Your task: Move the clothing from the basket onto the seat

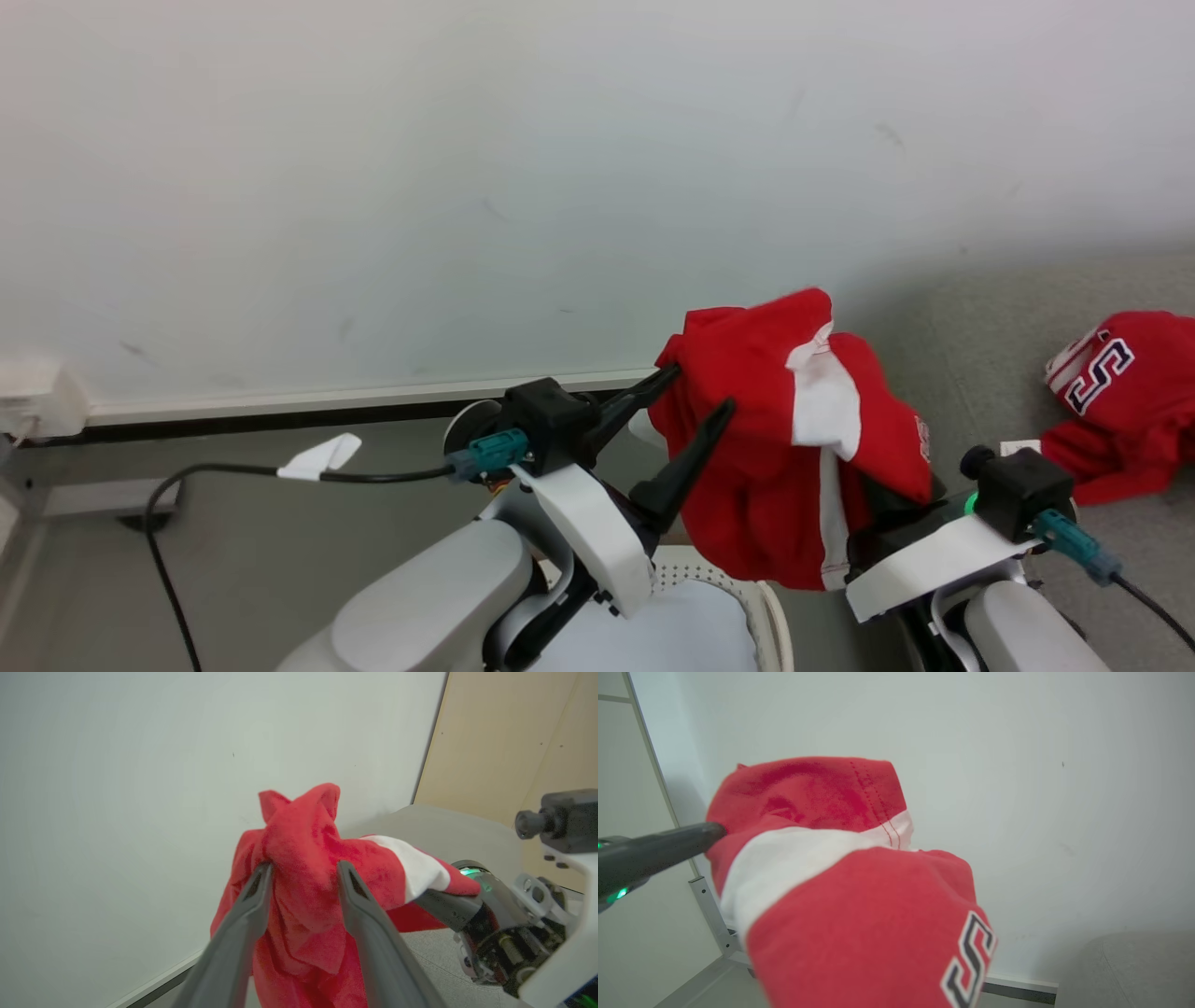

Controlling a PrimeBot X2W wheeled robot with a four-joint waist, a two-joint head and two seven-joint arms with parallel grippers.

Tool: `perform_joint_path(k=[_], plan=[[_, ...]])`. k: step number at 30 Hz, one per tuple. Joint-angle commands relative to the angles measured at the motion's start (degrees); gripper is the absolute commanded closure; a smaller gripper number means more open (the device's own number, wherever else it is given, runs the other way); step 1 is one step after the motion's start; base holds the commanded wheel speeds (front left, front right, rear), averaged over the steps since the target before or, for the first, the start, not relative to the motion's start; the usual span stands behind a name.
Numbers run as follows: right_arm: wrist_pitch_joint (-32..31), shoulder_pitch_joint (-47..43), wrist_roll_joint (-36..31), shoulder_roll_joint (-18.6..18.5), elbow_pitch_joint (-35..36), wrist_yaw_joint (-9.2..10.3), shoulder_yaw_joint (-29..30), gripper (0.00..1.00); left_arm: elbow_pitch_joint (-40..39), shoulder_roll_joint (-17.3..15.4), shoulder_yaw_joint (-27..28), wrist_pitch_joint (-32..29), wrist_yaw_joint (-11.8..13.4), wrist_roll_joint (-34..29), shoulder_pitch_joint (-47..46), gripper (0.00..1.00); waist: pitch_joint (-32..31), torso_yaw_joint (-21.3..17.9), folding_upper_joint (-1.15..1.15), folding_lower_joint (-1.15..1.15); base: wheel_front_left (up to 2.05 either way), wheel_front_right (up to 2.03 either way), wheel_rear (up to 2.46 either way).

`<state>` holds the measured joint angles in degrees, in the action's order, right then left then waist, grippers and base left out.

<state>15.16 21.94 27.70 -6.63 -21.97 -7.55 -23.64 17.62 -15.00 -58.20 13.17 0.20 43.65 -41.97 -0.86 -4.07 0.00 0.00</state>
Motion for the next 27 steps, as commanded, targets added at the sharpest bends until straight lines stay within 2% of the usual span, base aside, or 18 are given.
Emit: perform_joint_path(k=[1,6,16,18,19,27], plan=[[0.0,-0.9,-0.9,-0.5,0.9,0.13,1.5,1.00,-0.7,-0.2,-0.3,0.4,0.1,-0.8,0.8,0.00,0.6,-2.5,0.00,0.00,0.00,0.00,0.00],[0.0,-1.3,-2.7,-1.6,3.2,0.13,5.1,1.00,-2.4,-0.9,-1.0,0.7,0.0,-1.4,1.7,0.00,1.3,-7.4,0.00,0.00,0.00,0.00,0.00],[0.0,-3.8,-4.8,-3.5,7.3,0.13,8.8,1.00,-3.9,-1.9,-1.2,1.5,-0.1,-2.9,3.3,0.00,3.4,-17.8,0.00,0.00,0.00,0.00,0.00],[0.0,-4.2,-4.8,-3.6,7.8,0.13,9.5,1.00,-4.0,-1.8,-1.2,1.5,-0.3,-2.9,3.5,0.00,3.6,-18.5,0.00,0.00,0.00,0.00,0.00],[0.0,-4.8,-5.2,-3.6,8.9,0.13,10.1,1.00,-4.1,-2.1,-0.8,1.6,-0.2,-3.2,3.9,0.00,4.0,-20.3,0.00,0.00,0.00,0.00,0.00],[0.0,-7.2,-5.7,-3.2,11.4,0.13,12.1,1.00,-3.7,-2.0,-1.0,1.9,-0.6,-4.2,5.0,0.00,4.9,-24.3,0.00,0.00,0.00,0.00,0.00]])
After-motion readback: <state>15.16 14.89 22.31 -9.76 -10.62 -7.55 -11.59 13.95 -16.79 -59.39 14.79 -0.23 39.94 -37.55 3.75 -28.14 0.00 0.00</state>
